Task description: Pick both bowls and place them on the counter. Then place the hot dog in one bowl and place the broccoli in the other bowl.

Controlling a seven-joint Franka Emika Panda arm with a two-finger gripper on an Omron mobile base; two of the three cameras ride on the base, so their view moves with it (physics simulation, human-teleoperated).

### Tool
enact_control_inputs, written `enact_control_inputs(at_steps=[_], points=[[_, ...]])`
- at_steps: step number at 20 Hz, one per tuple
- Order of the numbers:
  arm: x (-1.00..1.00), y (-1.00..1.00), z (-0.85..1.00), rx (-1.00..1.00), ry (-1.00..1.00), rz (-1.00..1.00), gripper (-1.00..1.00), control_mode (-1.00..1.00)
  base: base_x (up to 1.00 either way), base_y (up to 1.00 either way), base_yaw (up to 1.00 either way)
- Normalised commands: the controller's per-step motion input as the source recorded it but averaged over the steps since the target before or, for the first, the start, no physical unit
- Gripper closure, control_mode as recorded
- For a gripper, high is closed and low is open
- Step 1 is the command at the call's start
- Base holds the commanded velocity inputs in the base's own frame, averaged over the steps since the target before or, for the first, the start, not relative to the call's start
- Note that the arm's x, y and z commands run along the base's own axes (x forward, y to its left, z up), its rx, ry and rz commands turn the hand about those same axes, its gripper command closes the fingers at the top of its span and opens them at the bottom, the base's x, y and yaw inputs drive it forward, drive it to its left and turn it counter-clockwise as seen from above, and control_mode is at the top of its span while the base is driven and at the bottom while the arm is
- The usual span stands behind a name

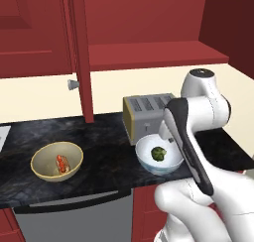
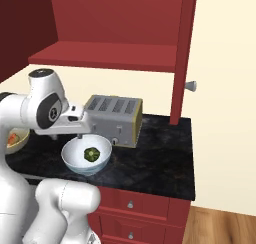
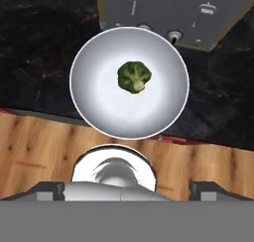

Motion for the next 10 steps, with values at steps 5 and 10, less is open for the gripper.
enact_control_inputs(at_steps=[5, 10], points=[[-0.77, -0.14, 0.41, 0.0, -0.08, -0.08, -1.0, -1.0, 0.0, 0.0, 0.0], [-0.66, -0.06, 0.23, 0.0, -0.06, -0.07, -1.0, -1.0, 0.0, 0.0, 0.0]])
